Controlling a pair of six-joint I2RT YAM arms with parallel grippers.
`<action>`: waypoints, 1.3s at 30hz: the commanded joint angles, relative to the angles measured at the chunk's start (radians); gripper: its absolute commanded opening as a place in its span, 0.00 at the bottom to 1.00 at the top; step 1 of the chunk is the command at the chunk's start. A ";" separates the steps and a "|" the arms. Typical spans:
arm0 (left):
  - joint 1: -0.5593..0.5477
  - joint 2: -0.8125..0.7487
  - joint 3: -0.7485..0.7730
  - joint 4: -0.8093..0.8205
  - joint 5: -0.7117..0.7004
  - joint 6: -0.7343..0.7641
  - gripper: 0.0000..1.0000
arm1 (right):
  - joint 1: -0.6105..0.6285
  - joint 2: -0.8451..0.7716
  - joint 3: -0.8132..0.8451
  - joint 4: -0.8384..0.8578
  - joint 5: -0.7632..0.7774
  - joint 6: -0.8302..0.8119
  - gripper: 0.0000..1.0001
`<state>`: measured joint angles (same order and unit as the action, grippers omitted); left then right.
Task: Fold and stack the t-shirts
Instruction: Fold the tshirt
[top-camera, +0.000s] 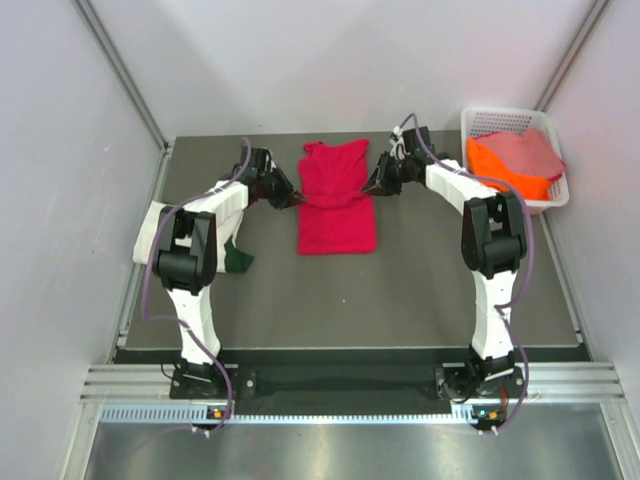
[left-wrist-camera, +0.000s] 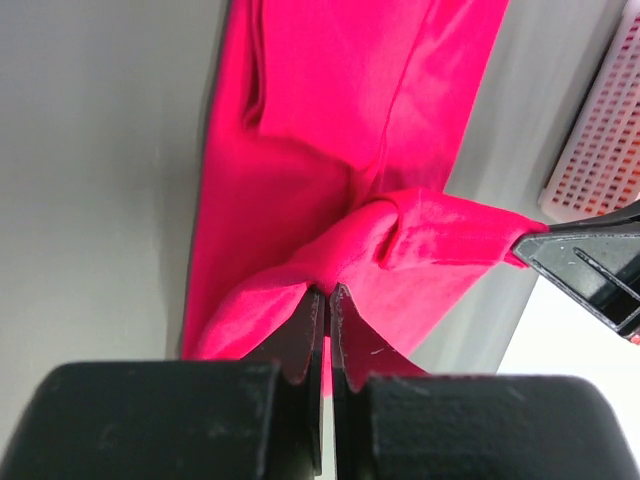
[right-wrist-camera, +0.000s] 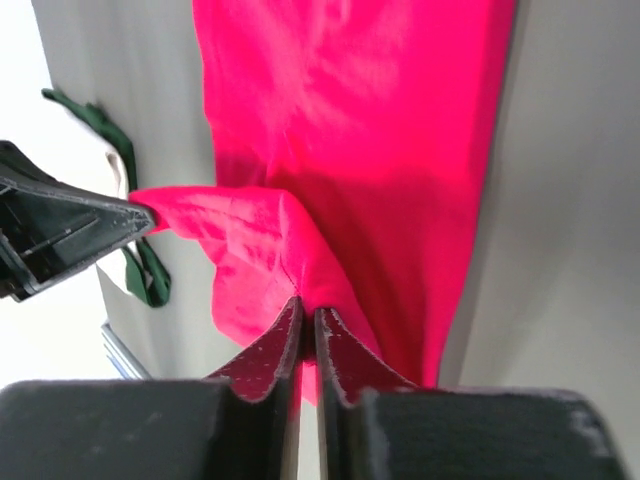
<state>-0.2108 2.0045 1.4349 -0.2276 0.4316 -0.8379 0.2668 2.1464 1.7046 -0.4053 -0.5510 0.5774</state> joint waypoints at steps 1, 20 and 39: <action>0.014 0.037 0.080 0.008 0.029 0.016 0.05 | -0.020 0.053 0.111 -0.020 -0.020 0.015 0.22; 0.002 -0.464 -0.378 0.046 -0.122 0.181 0.98 | 0.060 -0.601 -0.652 0.317 0.422 -0.085 0.86; -0.070 -0.317 -0.519 0.168 -0.083 0.154 0.64 | 0.101 -0.358 -0.678 0.329 0.183 -0.034 0.53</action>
<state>-0.2749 1.6661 0.8833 -0.1135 0.3397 -0.6815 0.3592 1.7874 1.0080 -0.1402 -0.3428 0.5285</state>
